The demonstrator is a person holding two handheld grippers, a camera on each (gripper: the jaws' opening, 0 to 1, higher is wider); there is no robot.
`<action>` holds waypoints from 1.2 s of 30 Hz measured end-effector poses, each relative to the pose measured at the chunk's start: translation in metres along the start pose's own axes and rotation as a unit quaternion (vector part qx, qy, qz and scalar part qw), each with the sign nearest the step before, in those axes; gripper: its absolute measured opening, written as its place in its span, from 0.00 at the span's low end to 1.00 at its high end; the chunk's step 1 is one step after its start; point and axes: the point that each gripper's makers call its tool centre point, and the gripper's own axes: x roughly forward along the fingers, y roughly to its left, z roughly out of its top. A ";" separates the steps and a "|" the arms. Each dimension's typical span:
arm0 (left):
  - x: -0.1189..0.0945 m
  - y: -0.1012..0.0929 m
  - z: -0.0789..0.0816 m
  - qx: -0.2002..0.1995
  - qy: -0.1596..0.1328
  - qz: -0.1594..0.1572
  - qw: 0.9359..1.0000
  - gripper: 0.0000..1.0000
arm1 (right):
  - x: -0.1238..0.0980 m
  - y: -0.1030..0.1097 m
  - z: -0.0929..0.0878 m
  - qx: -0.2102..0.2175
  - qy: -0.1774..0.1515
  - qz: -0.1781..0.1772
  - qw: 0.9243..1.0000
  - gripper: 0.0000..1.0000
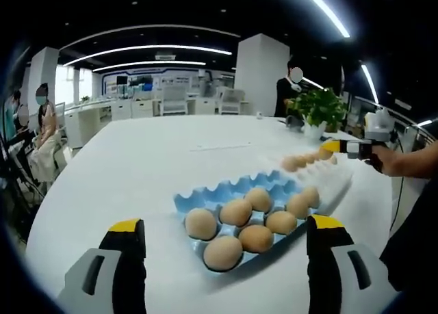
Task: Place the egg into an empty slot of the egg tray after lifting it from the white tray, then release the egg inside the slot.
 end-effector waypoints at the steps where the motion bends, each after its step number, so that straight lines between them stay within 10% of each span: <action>1: 0.000 0.000 0.000 -0.001 0.000 -0.001 1.000 1.00 | 0.001 0.005 0.001 -0.004 0.001 0.006 1.000 0.25; 23: 0.002 -0.003 0.002 0.007 -0.001 -0.006 1.000 1.00 | 0.042 0.134 -0.021 -0.072 0.038 0.186 0.979 0.25; 36: 0.002 -0.004 -0.001 0.004 0.002 -0.009 1.000 0.97 | 0.062 0.162 -0.039 -0.096 0.066 0.219 0.969 0.25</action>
